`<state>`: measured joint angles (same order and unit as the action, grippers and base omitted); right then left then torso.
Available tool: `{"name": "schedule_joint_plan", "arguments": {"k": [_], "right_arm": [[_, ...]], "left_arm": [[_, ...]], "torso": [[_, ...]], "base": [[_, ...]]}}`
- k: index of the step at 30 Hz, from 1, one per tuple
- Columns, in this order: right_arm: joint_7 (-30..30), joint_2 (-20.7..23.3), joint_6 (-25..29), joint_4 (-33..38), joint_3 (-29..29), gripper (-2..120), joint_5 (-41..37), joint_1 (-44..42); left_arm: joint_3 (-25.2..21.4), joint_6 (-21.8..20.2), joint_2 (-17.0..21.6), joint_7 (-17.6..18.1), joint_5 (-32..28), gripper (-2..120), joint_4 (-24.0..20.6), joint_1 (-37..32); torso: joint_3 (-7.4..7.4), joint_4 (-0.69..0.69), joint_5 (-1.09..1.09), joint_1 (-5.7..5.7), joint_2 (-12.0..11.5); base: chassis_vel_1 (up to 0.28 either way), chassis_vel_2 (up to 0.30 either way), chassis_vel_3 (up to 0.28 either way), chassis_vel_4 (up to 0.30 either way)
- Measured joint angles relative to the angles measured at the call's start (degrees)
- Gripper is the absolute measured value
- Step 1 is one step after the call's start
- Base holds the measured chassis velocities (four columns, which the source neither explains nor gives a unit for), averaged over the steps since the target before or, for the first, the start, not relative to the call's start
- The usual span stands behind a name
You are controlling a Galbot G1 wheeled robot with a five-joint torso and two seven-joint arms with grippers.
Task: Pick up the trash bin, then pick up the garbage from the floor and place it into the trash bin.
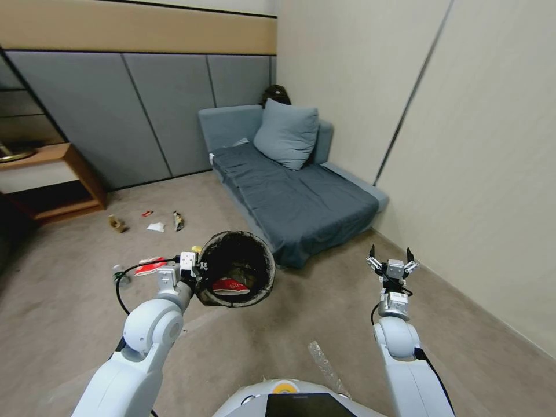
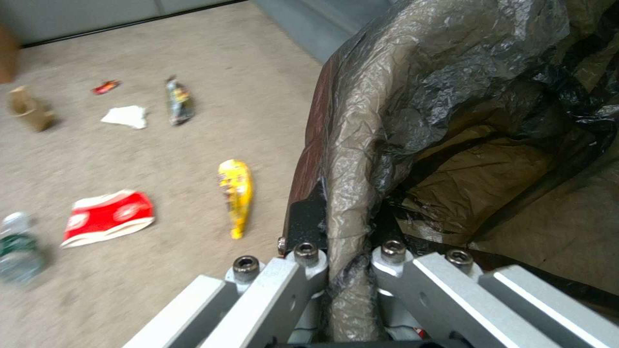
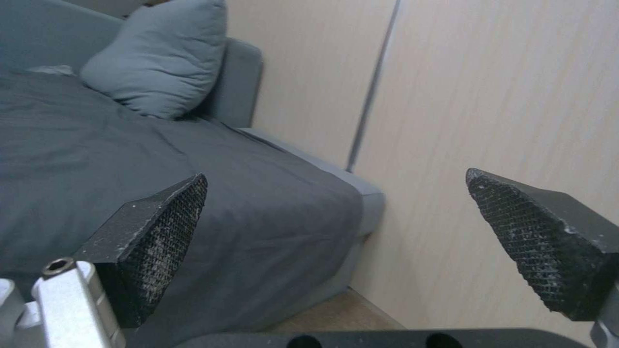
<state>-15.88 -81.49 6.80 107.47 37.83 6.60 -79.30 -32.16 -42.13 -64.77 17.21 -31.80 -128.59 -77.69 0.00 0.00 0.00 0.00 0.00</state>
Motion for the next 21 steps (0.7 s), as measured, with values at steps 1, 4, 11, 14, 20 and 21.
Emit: {"name": "schedule_joint_plan", "arguments": {"k": [1,4,11,14,20,21], "right_arm": [[0.0,0.0,0.0,0.0,0.0,100,0.0,0.0],[0.0,0.0,0.0,-0.1,0.0,100,0.0,0.0],[0.0,-0.1,0.2,-0.4,0.0,100,0.3,-0.1],[0.0,-0.1,0.2,-0.4,0.0,100,0.3,-0.1],[0.0,-0.1,0.2,-0.4,0.0,100,0.4,0.0],[0.0,-0.1,0.2,-0.4,0.0,100,0.4,0.0]], "left_arm": [[0.0,0.0,0.0,0.0,0.0,0,0.0,0.0],[0.0,0.0,0.0,0.0,0.0,0,0.1,0.0],[-0.2,0.0,-0.1,0.0,0.0,0,0.2,0.0],[-0.2,0.0,-0.1,0.0,0.0,0,0.2,0.0],[-0.4,0.0,0.0,0.0,0.0,0,0.3,0.1],[-0.4,0.0,0.0,0.0,0.0,0,0.3,0.1]], "torso": [[0.00,-0.01,0.00,0.00,0.0],[0.00,-0.01,0.00,0.00,0.0],[0.00,0.00,0.00,0.00,0.0],[0.00,0.00,0.00,0.00,0.0],[0.00,0.00,0.00,0.00,0.0],[0.00,0.00,0.00,0.00,0.0]], "base": [[0.074,0.077,0.072,0.083],[0.067,0.060,0.066,0.082],[0.072,0.069,0.072,0.075],[0.074,0.070,0.070,0.080],[0.068,0.069,0.070,0.080],[0.052,0.056,0.055,0.070]]}}
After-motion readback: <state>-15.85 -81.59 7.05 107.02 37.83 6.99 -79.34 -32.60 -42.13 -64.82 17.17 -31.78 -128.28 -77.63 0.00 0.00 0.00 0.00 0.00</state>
